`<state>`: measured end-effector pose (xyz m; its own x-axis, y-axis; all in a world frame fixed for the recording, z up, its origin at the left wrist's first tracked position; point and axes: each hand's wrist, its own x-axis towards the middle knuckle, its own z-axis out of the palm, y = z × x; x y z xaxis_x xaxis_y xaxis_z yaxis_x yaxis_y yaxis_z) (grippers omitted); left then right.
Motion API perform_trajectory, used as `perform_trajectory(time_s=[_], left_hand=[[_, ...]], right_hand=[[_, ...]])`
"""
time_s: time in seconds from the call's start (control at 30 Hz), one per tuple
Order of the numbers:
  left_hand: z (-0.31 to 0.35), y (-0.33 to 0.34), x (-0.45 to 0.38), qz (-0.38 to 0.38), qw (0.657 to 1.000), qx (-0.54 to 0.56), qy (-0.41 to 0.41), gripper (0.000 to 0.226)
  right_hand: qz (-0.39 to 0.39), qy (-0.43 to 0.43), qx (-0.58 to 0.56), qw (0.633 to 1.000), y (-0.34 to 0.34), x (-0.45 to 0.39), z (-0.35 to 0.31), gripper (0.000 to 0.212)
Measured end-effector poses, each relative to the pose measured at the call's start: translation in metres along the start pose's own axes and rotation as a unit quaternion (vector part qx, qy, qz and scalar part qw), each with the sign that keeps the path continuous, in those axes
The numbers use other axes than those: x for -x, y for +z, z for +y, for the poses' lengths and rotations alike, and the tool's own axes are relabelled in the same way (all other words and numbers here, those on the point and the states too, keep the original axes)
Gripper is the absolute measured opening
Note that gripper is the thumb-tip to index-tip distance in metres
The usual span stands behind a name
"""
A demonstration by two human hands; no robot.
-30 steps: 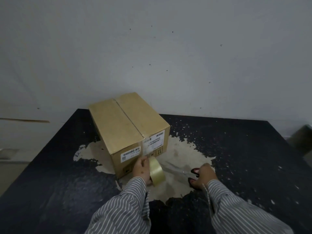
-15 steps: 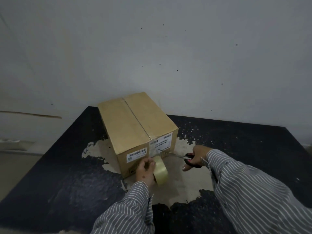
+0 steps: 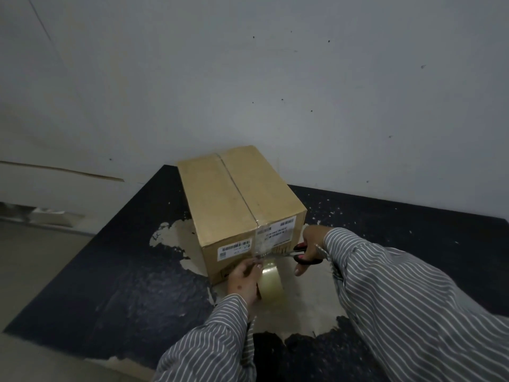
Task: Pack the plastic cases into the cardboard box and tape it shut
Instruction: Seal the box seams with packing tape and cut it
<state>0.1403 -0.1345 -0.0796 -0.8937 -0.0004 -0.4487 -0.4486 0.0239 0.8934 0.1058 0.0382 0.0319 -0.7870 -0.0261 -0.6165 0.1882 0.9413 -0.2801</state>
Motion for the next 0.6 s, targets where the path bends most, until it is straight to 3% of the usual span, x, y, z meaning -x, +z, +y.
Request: perform_trajectory(time_s=[0.1, 0.17, 0.23, 0.33, 0.5, 0.6], left_hand=[[0.002, 0.001, 0.002, 0.002, 1.0, 0.008, -0.006, 0.016], [0.002, 0.002, 0.002, 0.005, 1.0, 0.016, -0.009, 0.016], [0.002, 0.004, 0.003, 0.006, 1.0, 0.027, -0.014, 0.016], [0.004, 0.005, 0.002, 0.007, 0.998, 0.047, -0.031, 0.014], [0.003, 0.006, 0.004, -0.023, 1.0, -0.005, -0.018, 0.011], [0.004, 0.011, 0.008, -0.048, 0.998, -0.031, -0.006, 0.009]], right_hand=[[0.007, -0.01, 0.005, 1.0, 0.001, -0.001, -0.003, 0.05], [0.014, -0.019, 0.025, 0.999, 0.0, 0.0, -0.002, 0.044], [0.027, -0.016, 0.05, 0.998, -0.001, 0.002, 0.001, 0.017], [0.047, 0.021, 0.067, 0.996, 0.002, 0.0, 0.005, 0.042], [-0.014, 0.085, 0.074, 0.994, 0.012, 0.003, 0.012, 0.037], [0.004, 0.094, 0.051, 0.994, 0.025, 0.005, 0.03, 0.039]])
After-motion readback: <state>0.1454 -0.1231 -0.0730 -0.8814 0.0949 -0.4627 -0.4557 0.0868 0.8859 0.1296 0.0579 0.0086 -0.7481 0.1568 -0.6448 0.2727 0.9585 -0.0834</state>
